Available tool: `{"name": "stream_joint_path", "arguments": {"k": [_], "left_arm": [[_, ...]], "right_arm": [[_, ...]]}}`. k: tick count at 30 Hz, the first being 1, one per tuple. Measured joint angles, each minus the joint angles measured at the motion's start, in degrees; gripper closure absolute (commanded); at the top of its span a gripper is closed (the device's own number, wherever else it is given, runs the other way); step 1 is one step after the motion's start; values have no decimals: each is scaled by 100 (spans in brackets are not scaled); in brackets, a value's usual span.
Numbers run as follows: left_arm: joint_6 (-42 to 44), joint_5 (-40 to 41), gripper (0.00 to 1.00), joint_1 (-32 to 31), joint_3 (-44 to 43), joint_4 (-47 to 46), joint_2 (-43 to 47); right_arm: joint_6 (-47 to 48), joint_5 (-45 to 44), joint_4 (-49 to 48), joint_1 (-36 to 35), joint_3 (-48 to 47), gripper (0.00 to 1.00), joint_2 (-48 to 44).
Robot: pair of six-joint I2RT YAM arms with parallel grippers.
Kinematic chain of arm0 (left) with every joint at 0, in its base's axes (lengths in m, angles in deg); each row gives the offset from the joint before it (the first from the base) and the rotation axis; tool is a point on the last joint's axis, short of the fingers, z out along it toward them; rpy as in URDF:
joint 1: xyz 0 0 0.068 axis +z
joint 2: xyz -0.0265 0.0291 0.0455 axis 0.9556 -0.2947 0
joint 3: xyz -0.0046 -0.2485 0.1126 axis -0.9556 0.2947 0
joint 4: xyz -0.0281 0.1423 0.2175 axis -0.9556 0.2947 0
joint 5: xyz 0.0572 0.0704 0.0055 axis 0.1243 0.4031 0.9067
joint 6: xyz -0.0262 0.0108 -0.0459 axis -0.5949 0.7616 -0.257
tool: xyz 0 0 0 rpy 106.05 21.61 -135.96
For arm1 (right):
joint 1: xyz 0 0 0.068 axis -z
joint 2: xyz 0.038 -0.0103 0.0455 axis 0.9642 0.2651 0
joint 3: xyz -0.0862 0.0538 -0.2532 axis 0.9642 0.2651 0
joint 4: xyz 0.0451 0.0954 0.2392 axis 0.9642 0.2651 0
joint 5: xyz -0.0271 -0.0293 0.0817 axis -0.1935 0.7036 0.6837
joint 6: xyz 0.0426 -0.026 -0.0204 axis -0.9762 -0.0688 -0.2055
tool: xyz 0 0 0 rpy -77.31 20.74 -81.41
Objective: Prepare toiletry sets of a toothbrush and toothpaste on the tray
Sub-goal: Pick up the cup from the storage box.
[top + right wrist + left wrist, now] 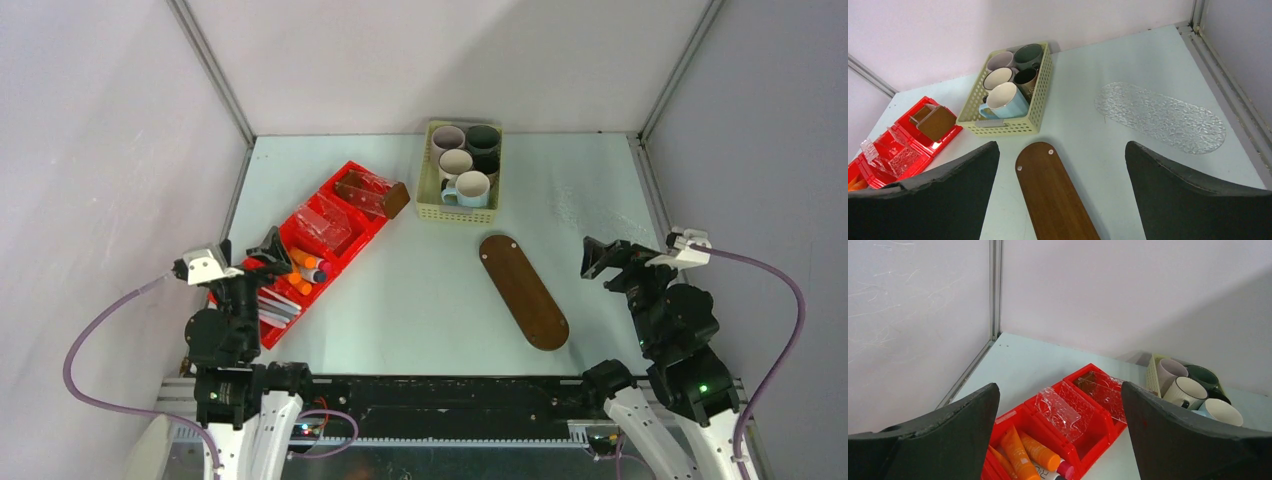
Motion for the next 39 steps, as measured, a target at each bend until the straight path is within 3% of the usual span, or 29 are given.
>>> {"name": "stream_joint_path", "arguments": {"k": [9,27,39], "left_arm": [[-4,-4,2,0,0,4,-151],[-66,22,2,0,-2,275,-546],[-107,46,2,-17,-2,284,-542]], "right_arm": [[-28,214,-118,0,-11,1,704],[-291,1344,-63,-48,-1856,1,5095],[-505,1064,-229,-293,-3445,22,7532]]}}
